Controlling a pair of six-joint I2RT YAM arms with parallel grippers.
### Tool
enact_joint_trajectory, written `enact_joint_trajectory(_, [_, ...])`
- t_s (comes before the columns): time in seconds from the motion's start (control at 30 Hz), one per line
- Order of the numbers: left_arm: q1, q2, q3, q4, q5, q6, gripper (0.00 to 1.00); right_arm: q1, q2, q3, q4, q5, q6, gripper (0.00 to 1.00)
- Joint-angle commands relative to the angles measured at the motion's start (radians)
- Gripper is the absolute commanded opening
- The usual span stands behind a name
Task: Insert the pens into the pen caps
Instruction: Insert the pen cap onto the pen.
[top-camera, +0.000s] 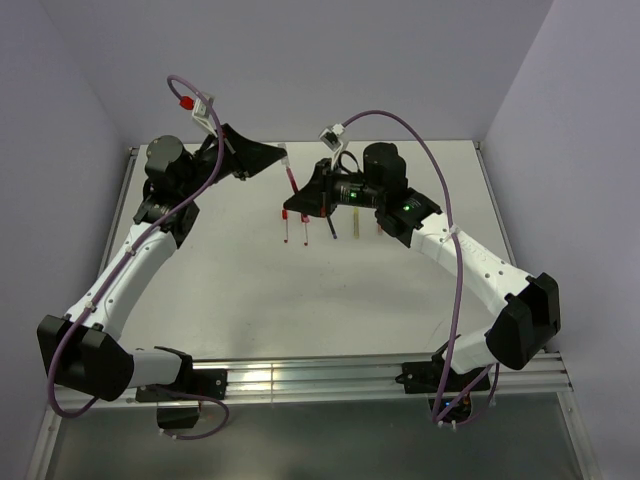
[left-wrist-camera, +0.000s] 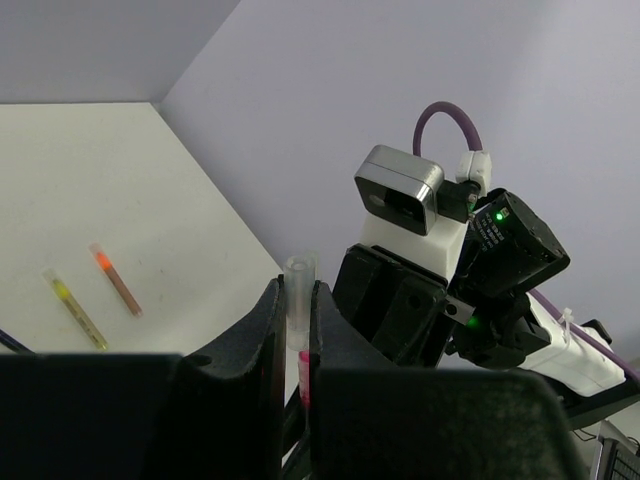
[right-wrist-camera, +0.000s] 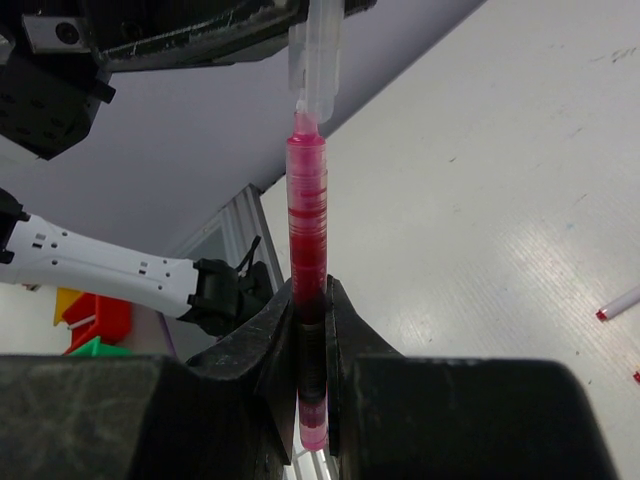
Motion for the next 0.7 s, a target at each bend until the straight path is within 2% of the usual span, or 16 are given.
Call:
enact_joint_trajectory(0.0, [-0.015, -0.038, 0.001, 0.048, 0.016, -0.003, 0.00, -0.009, -0.024, 0.006, 0.090, 0.036, 0.021, 0.00])
enact_joint_trajectory(0.33, [-0.067, -0.049, -0.027, 0.067, 0.016, -0.007, 0.00, -0.010, -0.046, -0.006, 0.125, 0.095, 0.041, 0.00])
enact_joint_trajectory(0.67, [-0.118, -0.085, -0.036, 0.021, 0.022, 0.055, 0.00, -0.010, -0.108, -0.036, 0.168, 0.259, -0.002, 0.00])
